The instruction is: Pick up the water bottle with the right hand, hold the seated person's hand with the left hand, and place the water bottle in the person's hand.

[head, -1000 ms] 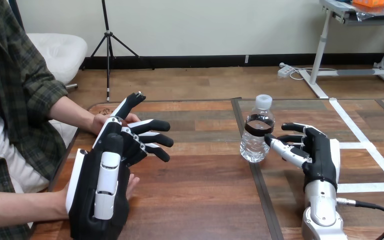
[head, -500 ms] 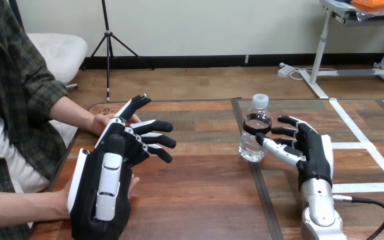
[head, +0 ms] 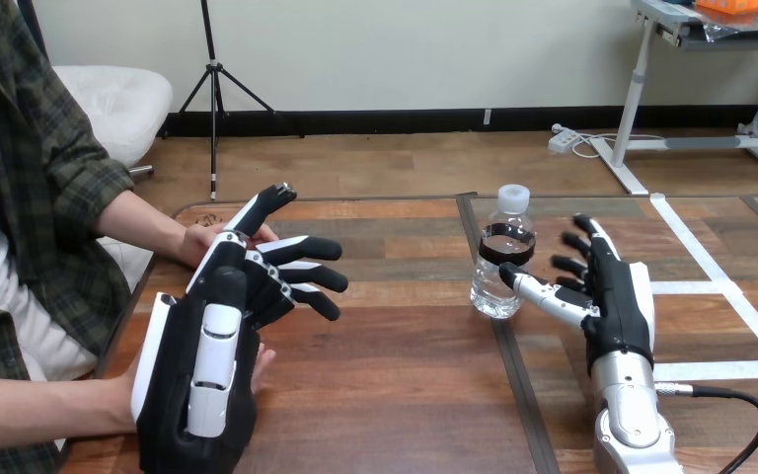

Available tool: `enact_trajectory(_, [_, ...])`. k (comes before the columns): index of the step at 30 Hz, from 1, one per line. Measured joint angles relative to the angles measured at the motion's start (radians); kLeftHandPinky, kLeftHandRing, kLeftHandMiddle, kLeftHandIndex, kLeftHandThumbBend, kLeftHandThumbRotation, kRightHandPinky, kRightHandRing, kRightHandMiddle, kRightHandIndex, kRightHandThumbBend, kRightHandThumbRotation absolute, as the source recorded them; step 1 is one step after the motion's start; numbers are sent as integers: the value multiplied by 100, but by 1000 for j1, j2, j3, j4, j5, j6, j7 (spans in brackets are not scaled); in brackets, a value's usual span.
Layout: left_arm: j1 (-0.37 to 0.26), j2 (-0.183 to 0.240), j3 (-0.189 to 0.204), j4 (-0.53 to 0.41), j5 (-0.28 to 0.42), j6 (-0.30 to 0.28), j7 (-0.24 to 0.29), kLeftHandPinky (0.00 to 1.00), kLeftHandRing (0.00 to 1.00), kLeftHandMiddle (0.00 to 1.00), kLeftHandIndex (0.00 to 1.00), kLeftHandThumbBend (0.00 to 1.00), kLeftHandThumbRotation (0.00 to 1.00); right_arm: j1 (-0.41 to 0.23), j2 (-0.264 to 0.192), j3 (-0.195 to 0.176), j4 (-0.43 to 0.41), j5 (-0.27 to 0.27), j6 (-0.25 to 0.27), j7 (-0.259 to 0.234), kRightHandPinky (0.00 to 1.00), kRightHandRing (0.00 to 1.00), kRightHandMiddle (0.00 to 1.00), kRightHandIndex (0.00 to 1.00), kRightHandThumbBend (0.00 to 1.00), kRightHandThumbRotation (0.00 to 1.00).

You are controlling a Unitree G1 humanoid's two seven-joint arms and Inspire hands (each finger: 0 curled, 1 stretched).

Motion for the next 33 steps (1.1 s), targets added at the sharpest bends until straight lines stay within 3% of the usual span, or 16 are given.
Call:
enact_trajectory(18, [-1, 0, 0, 0, 2, -15, 7, 43, 59, 66, 84, 47, 93, -3, -5, 12, 12, -9, 1, 27, 97, 99, 100, 100, 76, 8])
enact_trajectory(33, [-1, -1, -1, 5, 5, -36, 13, 43, 58, 66, 84, 48, 94, -34, -24, 36, 78, -39, 18, 46, 91, 95, 99, 100, 79, 17])
